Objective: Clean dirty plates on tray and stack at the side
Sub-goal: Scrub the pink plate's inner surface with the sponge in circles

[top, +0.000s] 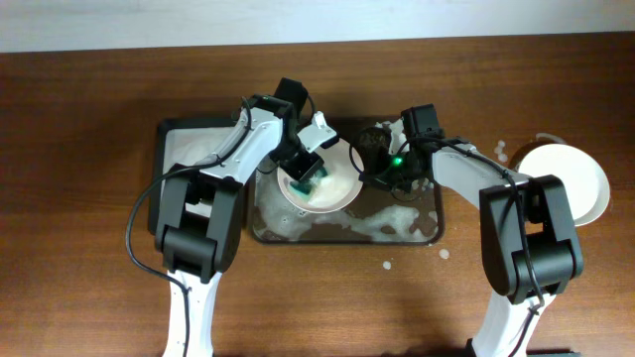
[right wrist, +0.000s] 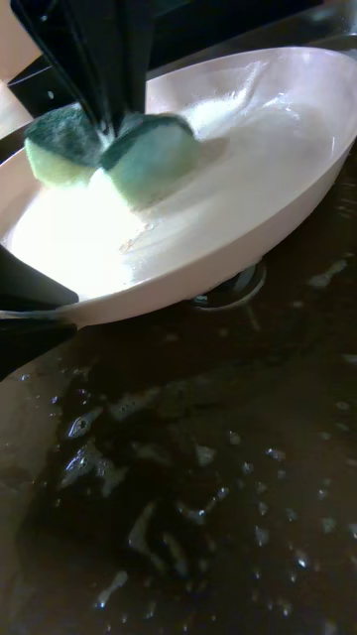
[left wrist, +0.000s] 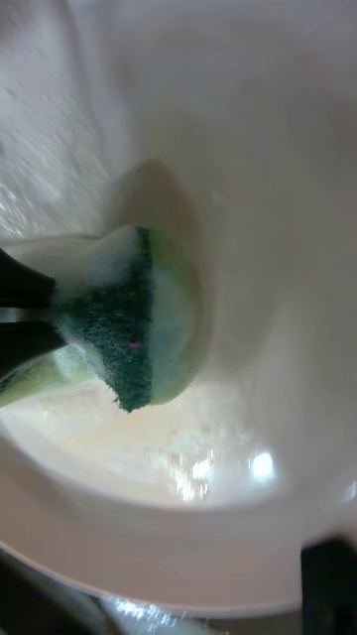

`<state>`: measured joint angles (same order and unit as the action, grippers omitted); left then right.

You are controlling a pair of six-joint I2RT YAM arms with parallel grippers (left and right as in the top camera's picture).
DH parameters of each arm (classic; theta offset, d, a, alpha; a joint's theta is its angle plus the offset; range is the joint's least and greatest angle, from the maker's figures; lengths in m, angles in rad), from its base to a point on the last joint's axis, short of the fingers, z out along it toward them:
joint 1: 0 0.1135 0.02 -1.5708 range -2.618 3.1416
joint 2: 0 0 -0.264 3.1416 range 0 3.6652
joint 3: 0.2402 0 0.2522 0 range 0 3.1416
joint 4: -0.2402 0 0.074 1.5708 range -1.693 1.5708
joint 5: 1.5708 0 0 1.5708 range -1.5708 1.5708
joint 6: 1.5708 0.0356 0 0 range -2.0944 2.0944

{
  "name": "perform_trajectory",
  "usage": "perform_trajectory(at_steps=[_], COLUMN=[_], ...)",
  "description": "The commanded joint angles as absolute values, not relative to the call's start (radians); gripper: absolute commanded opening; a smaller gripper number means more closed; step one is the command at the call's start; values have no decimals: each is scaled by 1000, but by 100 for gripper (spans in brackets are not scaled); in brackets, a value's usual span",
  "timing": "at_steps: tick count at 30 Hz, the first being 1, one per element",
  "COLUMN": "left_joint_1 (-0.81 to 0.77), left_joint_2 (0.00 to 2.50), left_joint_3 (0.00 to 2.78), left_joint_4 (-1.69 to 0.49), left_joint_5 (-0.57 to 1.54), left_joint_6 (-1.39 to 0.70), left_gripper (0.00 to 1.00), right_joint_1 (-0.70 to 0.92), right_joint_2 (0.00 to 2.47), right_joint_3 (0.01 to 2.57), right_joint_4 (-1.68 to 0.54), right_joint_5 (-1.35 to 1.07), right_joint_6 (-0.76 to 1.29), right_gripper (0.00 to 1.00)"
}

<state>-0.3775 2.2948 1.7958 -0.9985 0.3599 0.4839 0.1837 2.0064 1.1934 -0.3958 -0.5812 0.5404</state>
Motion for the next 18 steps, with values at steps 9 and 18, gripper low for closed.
perform_trajectory(at_steps=[9,18], left_joint_1=[-395,-395], left_joint_2=[2341,2341], left_joint_3=[1765,1765], left_joint_4=[-653,-867], left_joint_5=[185,-270], left_joint_6=[295,-115], left_gripper=[0,0], right_joint_1=[184,184], right_joint_2=[2019,2019], right_joint_3=[1176,1176], right_joint_4=[-403,-403], right_joint_5=[-542,-542], right_joint_6=[535,535], right_gripper=[4,4])
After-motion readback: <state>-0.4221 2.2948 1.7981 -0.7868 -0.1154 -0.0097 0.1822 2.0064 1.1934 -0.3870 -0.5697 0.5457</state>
